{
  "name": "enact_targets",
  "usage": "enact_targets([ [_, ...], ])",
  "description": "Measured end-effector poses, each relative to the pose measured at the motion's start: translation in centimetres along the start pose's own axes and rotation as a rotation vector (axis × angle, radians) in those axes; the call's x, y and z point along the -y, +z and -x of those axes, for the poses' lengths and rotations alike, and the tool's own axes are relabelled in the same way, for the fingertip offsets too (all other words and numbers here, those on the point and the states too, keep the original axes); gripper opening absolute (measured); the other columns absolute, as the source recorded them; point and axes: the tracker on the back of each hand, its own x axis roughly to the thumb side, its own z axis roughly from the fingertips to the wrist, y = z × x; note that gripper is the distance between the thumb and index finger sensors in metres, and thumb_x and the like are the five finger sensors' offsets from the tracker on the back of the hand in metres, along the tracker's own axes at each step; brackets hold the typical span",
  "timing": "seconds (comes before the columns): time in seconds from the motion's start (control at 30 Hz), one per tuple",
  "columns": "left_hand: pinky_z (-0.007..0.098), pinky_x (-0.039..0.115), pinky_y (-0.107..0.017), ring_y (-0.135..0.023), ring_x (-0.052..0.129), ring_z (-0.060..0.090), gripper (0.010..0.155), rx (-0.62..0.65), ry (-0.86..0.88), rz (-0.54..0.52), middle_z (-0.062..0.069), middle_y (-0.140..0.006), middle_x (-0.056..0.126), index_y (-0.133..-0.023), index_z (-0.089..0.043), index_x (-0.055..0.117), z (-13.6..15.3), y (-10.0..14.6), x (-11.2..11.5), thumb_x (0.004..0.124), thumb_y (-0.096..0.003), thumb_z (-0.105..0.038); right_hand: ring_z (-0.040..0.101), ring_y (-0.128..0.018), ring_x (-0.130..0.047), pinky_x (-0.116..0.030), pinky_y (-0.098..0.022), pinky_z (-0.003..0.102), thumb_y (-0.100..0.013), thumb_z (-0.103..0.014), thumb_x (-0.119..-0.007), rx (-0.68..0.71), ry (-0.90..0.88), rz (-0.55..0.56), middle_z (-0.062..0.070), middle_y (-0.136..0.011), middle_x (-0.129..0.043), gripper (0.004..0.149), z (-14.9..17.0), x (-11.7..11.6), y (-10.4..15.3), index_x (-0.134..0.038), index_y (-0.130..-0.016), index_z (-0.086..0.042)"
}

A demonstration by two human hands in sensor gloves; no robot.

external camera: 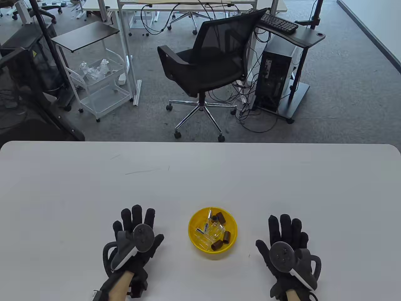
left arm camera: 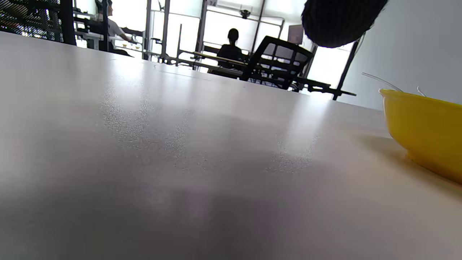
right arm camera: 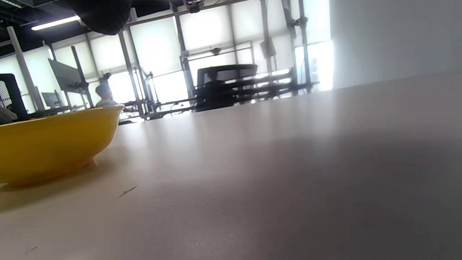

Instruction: Assemble perfume bottles from components

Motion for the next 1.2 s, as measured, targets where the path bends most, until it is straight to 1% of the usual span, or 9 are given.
enact_targets([
  [0.23,0.064,0.006,-0.077,-0.107,-0.01,0.034,0.08,0.002,0.01,-0.003,0.001,-0.117,-0.009,-0.111,-0.043,0.007,0.0,0.0,-0.1,0.061,-0.0552,-0.061,0.049,-0.1,0.0,-0.017,-0.067,0.07,-0.064,-0.053,-0.058,-0.003,-0.012,0.005,0.018,-0.117,-0.004,0.074,0.1,0.1,0.0,-0.011,-0.111,-0.019],
  [0.43,0.064,0.006,-0.078,-0.107,-0.01,0.035,0.08,0.013,-0.009,0.019,0.001,-0.117,-0.008,-0.111,-0.043,0.007,-0.3,-0.2,0.1,0.061,-0.0552,-0.061,0.049,-0.1,0.0,-0.018,-0.067,0.07,-0.064,-0.053,-0.058,-0.009,-0.023,0.006,0.018,-0.117,-0.004,0.074,0.3,0.1,0.0,-0.011,-0.111,-0.019],
  [0.5,0.064,0.007,-0.078,-0.107,-0.009,0.035,0.08,0.053,0.016,0.025,0.001,-0.117,-0.007,-0.112,-0.043,0.007,-0.5,0.0,0.1,0.061,-0.0552,-0.061,0.049,-0.1,0.0,-0.018,-0.067,0.07,-0.064,-0.053,-0.058,-0.01,-0.025,0.007,0.018,-0.117,-0.004,0.074,0.3,0.1,0.0,-0.011,-0.111,-0.019],
  [0.57,0.064,0.01,-0.078,-0.108,-0.006,0.036,0.079,0.087,0.043,0.006,0.001,-0.118,-0.005,-0.112,-0.043,0.01,-0.8,0.1,-0.1,0.061,-0.0552,-0.061,0.049,-0.1,-0.001,-0.018,-0.067,0.07,-0.064,-0.053,-0.058,-0.01,-0.025,0.007,0.018,-0.118,-0.004,0.074,0.3,0.1,0.0,-0.012,-0.111,-0.019],
  [0.67,0.065,0.014,-0.079,-0.109,-0.002,0.038,0.079,0.145,0.06,-0.011,0.003,-0.12,0.001,-0.113,-0.042,0.012,-1.7,0.3,-0.4,0.061,-0.0553,-0.061,0.049,-0.1,-0.001,-0.018,-0.067,0.07,-0.064,-0.053,-0.058,-0.009,-0.032,0.011,0.018,-0.118,-0.004,0.074,0.3,0.2,0.0,-0.012,-0.111,-0.019],
  [0.8,0.065,0.019,-0.079,-0.11,0.004,0.04,0.078,0.209,0.065,-0.003,0.005,-0.121,0.005,-0.115,-0.04,0.014,-3.3,0.2,-0.5,0.061,-0.0556,-0.061,0.049,-0.1,-0.001,-0.018,-0.067,0.07,-0.064,-0.053,-0.058,0.0,-0.046,0.008,0.018,-0.118,-0.004,0.074,0.3,0.2,-0.1,-0.012,-0.111,-0.019],
  [0.87,0.065,0.022,-0.079,-0.111,0.009,0.041,0.078,0.237,0.075,-0.003,0.005,-0.122,0.01,-0.116,-0.038,0.016,-4.4,0.0,-0.5,0.061,-0.0556,-0.061,0.049,-0.1,-0.001,-0.018,-0.067,0.07,-0.064,-0.053,-0.057,0.005,-0.057,0.005,0.018,-0.118,-0.005,0.074,0.3,0.2,-0.1,-0.012,-0.111,-0.019],
  [1.07,0.064,0.031,-0.08,-0.112,0.026,0.043,0.076,0.282,0.061,-0.009,0.004,-0.125,0.025,-0.116,-0.036,0.026,-7.2,-0.8,-0.8,0.065,-0.0552,-0.058,0.049,-0.1,-0.001,-0.018,-0.067,0.07,-0.064,-0.053,-0.057,0.017,-0.078,-0.009,0.017,-0.118,-0.004,0.074,0.2,0.0,-0.2,-0.011,-0.111,-0.019],
  [1.2,0.064,0.035,-0.08,-0.113,0.031,0.042,0.074,0.301,0.03,-0.007,0.004,-0.124,0.035,-0.117,-0.035,0.032,-9.0,-1.4,-1.2,0.067,-0.0551,-0.056,0.049,-0.101,-0.001,-0.018,-0.067,0.07,-0.064,-0.053,-0.057,0.021,-0.089,-0.008,0.017,-0.118,-0.004,0.073,0.2,0.1,-0.3,-0.012,-0.111,-0.019],
])
